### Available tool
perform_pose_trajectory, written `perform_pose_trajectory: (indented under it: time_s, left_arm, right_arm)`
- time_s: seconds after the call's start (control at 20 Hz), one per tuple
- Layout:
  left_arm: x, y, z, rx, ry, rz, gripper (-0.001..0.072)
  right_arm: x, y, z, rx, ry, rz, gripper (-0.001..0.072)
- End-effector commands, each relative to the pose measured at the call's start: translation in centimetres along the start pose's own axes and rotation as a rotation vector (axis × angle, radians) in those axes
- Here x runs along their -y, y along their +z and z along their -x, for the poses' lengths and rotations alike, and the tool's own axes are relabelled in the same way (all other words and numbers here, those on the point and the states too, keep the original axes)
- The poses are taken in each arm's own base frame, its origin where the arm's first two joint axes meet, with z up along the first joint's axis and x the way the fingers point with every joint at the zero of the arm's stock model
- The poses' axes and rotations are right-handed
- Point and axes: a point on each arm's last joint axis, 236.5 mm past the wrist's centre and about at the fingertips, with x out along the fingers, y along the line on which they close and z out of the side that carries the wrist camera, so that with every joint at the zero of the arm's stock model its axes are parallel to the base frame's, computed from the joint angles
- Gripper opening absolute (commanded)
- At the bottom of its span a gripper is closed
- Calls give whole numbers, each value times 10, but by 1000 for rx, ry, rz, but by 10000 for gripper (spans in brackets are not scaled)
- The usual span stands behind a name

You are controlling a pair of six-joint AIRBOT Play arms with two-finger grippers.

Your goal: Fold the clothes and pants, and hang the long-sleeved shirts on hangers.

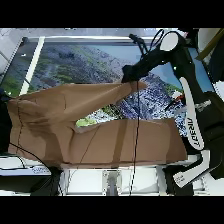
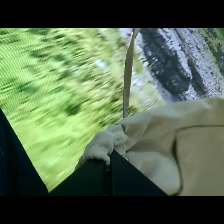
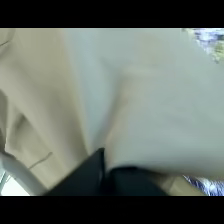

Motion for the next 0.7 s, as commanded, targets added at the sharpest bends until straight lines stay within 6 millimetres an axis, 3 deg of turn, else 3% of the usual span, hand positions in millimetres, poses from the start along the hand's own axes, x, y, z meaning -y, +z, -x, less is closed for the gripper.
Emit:
perform_pose_trajectory:
  time_s: [0.0,0.05,0.15,0.25,0.35,0.45,0.55,0.65]
  left_arm:
    - [4,1,1,2,-15,2,27]
    - [5,1,1,3,-15,2,27]
    - [4,0,1,2,-14,1,27]
    - [4,0,1,2,-13,1,27]
    - [4,1,1,2,-13,0,27]
    - [4,1,1,2,-13,0,27]
    - [4,1,1,2,-13,-7,27]
    - [4,1,1,2,-13,-7,27]
  right_arm:
    - [-18,22,-43,81,-13,39,451]
    - [-15,30,-65,98,-11,33,489]
    - [11,45,-96,136,-49,7,487]
    - [55,36,-89,88,-154,-9,480]
    - [112,2,-53,-40,-301,-63,419]
    - [161,-34,4,-135,-403,-169,411]
    - [192,-51,61,-113,-456,-251,411]
    - [210,-69,104,-62,-485,-316,412]
